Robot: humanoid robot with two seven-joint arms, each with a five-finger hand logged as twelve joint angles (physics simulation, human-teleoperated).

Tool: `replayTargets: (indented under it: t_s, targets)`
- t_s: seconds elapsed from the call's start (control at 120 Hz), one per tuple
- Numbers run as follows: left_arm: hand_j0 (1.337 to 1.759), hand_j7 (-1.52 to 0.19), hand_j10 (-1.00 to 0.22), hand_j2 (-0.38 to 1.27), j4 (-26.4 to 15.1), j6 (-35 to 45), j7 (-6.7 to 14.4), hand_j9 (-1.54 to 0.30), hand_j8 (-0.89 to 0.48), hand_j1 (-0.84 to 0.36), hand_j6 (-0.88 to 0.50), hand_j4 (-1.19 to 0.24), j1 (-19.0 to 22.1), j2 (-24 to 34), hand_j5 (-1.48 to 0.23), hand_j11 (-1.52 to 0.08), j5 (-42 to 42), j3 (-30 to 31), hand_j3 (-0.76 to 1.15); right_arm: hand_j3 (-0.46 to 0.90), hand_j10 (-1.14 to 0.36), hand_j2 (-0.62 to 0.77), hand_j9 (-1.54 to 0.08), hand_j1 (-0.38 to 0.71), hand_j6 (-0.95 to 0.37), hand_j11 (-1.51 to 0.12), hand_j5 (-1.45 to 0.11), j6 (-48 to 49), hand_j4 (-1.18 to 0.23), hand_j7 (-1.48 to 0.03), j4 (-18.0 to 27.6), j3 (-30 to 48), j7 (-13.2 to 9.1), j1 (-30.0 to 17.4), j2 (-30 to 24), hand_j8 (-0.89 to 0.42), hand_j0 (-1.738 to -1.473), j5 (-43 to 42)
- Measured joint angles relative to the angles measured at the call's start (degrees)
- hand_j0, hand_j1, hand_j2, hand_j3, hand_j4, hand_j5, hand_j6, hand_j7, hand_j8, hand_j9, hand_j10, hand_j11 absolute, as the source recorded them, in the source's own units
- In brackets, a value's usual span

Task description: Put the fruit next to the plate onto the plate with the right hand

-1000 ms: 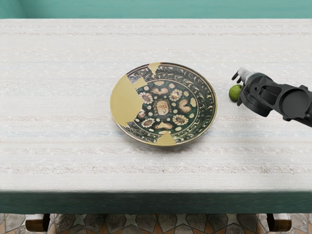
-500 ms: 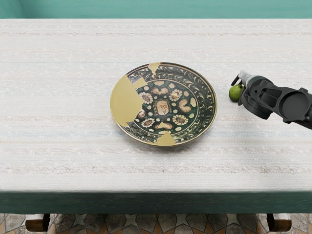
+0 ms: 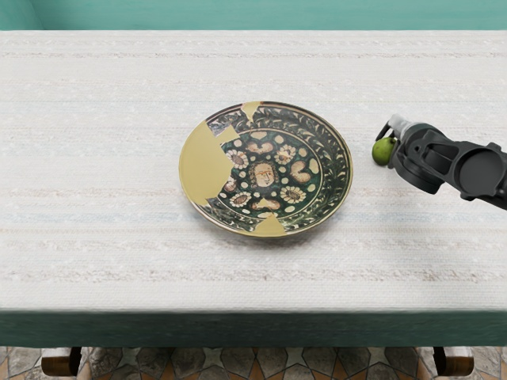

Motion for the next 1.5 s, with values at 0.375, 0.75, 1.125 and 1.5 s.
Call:
replayTargets:
  t_s: [0.375, 0.75, 1.125, 1.5]
  targets:
    - [1.658, -0.02, -0.01, 0.0, 0.0, 0.0, 0.0, -0.02, -0.01, 0.33, -0.01, -0.01, 0.0, 0.0, -0.02, -0.02, 0.0, -0.1, 0.0, 0.0, -0.56, 0.04, -0.75, 0.27, -0.41, -0.75, -0.75, 0.4, -0.54, -0.74, 0.0, 0.0, 0.0, 0.2, 0.1, -0.47, -1.656, 0.0]
    - [1.658, -0.02, -0.01, 0.0, 0.0, 0.0, 0.0, -0.02, -0.01, 0.33, -0.01, -0.01, 0.0, 0.0, -0.02, -0.02, 0.0, 0.0, 0.0, 0.0, -0.65, 0.18, -0.87, 0.26, -0.45, -0.88, -0.87, 0.6, -0.59, -0.86, 0.0, 0.2, 0.0, 0.2, 0.2, -0.5, -1.653, 0.0]
    - [1.658, -0.02, -0.01, 0.0, 0.0, 0.0, 0.0, -0.02, -0.01, 0.33, -0.01, -0.01, 0.0, 0.0, -0.02, -0.02, 0.0, 0.0, 0.0, 0.0, -0.68, 0.19, -0.93, 0.28, -0.4, -0.93, -0.95, 0.9, -0.54, -0.91, 0.0, 0.6, 0.0, 0.1, -0.1, -0.46, -1.652, 0.3]
    - [1.658, -0.02, -0.01, 0.0, 0.0, 0.0, 0.0, -0.02, -0.01, 0.33, -0.01, -0.01, 0.0, 0.0, -0.02, -0.02, 0.0, 0.0, 0.0, 0.0, -0.7, 0.22, -0.96, 0.29, -0.38, -0.96, -1.0, 1.2, -0.51, -0.94, 0.1, 0.8, 0.0, 0.1, -0.3, -0.43, -1.652, 0.4]
